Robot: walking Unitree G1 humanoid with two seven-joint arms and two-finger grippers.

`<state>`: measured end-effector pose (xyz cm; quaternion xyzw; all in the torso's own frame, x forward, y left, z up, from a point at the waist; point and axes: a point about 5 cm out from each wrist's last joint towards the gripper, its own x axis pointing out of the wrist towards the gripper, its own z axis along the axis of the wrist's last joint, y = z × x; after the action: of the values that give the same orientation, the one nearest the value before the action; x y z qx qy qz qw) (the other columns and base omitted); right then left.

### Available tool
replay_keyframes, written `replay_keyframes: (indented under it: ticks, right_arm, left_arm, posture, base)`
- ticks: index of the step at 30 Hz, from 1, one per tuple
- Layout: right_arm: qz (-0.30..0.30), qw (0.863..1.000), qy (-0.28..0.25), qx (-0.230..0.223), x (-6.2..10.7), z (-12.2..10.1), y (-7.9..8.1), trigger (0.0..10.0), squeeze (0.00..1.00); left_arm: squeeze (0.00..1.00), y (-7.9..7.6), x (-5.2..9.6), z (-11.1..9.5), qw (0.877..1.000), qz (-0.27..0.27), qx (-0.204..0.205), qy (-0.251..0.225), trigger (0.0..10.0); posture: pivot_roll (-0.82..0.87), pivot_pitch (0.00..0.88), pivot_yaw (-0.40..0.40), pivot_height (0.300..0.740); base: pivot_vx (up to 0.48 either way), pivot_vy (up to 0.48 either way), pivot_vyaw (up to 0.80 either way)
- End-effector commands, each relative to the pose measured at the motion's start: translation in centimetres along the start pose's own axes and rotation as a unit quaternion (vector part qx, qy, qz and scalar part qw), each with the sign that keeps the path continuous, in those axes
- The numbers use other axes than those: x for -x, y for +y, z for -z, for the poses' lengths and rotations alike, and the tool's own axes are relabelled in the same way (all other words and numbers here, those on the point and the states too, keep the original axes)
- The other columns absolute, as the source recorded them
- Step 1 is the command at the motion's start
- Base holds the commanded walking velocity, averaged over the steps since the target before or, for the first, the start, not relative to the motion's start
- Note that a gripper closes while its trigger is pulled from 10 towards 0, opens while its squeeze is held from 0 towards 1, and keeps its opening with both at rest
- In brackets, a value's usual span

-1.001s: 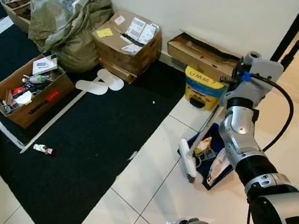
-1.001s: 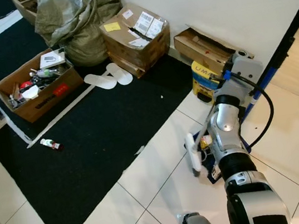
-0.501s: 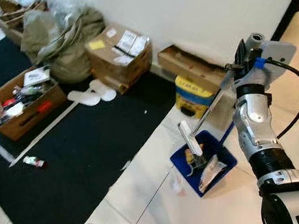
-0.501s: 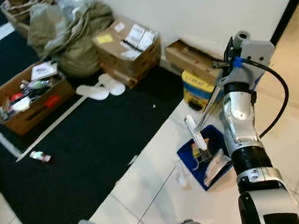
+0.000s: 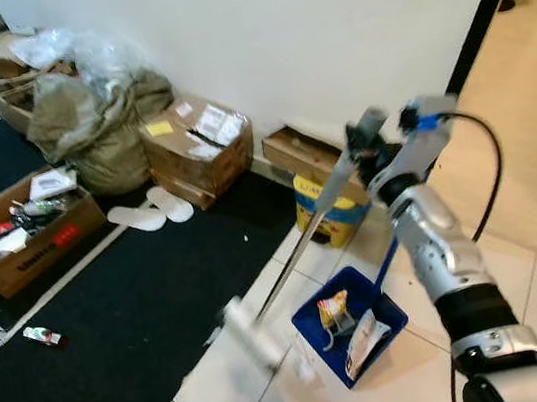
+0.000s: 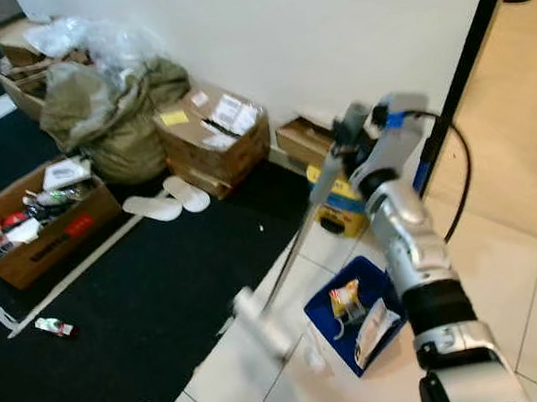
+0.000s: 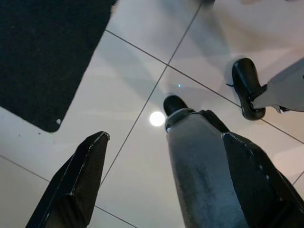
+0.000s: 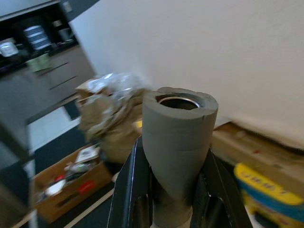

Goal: Sweep floor

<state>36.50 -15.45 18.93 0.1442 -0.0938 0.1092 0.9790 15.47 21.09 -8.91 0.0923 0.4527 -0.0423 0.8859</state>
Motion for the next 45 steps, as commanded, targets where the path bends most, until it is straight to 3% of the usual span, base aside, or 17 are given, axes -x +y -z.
replay_keyframes:
  ticks: [1,7,15,30,45]
  right_arm:
    - [0.003,1.0,0.014,0.012,0.2,0.5,-0.3,10.0,0.0]
    - [0.004,0.998,0.059,0.017,1.0,2.4,-0.5,10.0,0.0]
    - [0.01,0.99,0.142,0.019,3.5,7.0,-0.2,10.0,0.0]
    - [0.015,0.985,0.172,0.022,4.3,8.7,0.6,10.0,0.0]
    - [0.024,0.986,0.165,0.011,4.1,9.0,1.3,10.0,0.0]
  left_arm:
    - [0.0,-0.2,0.2,1.1,1.0,-0.001,0.011,0.024,10.0]
    - [0.0,-0.2,0.1,1.0,0.999,-0.002,0.016,0.03,10.0]
    - [0.0,-0.6,-0.3,0.0,1.0,0.003,0.01,0.025,10.0]
    - [0.0,-1.4,-0.1,0.7,0.999,0.014,0.002,0.036,10.0]
    - [0.0,-2.0,-0.2,0.6,0.999,0.023,-0.007,0.035,10.0]
  posture:
    - [-0.06,0.038,-0.011,0.74]
    - [-0.07,0.024,-0.008,0.74]
    - [-0.08,0.007,-0.007,0.74]
    - [-0.08,0.018,-0.025,0.74]
    - [-0.08,0.022,-0.028,0.74]
  base:
    - [0.0,0.0,0.0]
    - [0.0,0.0,0.0]
    - [0.0,0.0,0.0]
    - [-0.232,0.0,0.0]
    - [-0.281,0.0,0.0]
